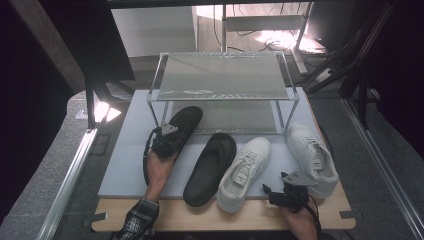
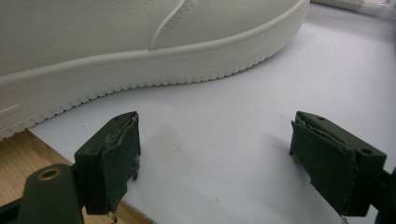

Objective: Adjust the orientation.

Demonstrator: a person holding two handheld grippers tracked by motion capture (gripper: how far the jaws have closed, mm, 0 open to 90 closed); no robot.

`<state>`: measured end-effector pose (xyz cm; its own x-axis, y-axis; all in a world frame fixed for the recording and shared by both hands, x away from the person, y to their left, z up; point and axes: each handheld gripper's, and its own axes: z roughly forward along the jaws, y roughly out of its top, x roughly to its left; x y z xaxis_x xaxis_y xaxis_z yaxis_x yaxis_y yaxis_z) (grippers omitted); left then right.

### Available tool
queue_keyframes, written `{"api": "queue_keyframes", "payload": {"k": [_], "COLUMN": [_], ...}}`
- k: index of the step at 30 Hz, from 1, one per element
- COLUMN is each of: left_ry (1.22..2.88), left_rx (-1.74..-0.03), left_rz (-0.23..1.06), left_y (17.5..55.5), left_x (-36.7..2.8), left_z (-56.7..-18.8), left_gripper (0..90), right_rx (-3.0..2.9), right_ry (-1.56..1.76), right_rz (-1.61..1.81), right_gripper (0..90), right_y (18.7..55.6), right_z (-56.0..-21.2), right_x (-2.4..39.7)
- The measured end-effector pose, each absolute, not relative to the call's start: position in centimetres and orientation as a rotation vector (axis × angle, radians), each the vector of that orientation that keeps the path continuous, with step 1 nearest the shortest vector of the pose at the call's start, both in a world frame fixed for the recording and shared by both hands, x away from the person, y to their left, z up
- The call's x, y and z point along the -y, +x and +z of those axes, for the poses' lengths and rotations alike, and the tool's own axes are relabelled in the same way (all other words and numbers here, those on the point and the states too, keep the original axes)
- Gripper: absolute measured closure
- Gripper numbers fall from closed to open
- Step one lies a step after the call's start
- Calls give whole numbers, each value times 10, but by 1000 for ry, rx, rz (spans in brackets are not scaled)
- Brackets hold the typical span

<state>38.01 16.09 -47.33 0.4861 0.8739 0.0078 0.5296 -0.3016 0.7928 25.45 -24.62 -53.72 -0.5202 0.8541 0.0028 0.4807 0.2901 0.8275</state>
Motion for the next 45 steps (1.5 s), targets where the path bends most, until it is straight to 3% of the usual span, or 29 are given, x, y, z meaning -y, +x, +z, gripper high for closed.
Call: {"api": "queue_keyframes", "payload": {"k": [13, 21, 27, 35, 45], "left_ry": [1985, 1974, 1914, 1892, 1895], "left_rx": [-1221, -1231, -1212, -1173, -1150], "left_rz": [624, 574, 541, 521, 473], "left_y": [406, 408, 395, 369, 336], "left_x": [-147, -148, -165, -191, -216], "left_z": [-485, -488, -479, -466, -466], "left_gripper": [833, 808, 775, 892, 896], "right_rx": [-2121, -2120, -2121, -2121, -2121], "right_ry": [1194, 1195, 1194, 1192, 1193], "right_rz": [1126, 1126, 1125, 1125, 1123], "right_gripper": [163, 162, 162, 162, 162], "right_y": [254, 254, 254, 255, 254], "right_z": [-537, -537, -537, -537, -537], "right_x": [246, 246, 246, 246, 246]}}
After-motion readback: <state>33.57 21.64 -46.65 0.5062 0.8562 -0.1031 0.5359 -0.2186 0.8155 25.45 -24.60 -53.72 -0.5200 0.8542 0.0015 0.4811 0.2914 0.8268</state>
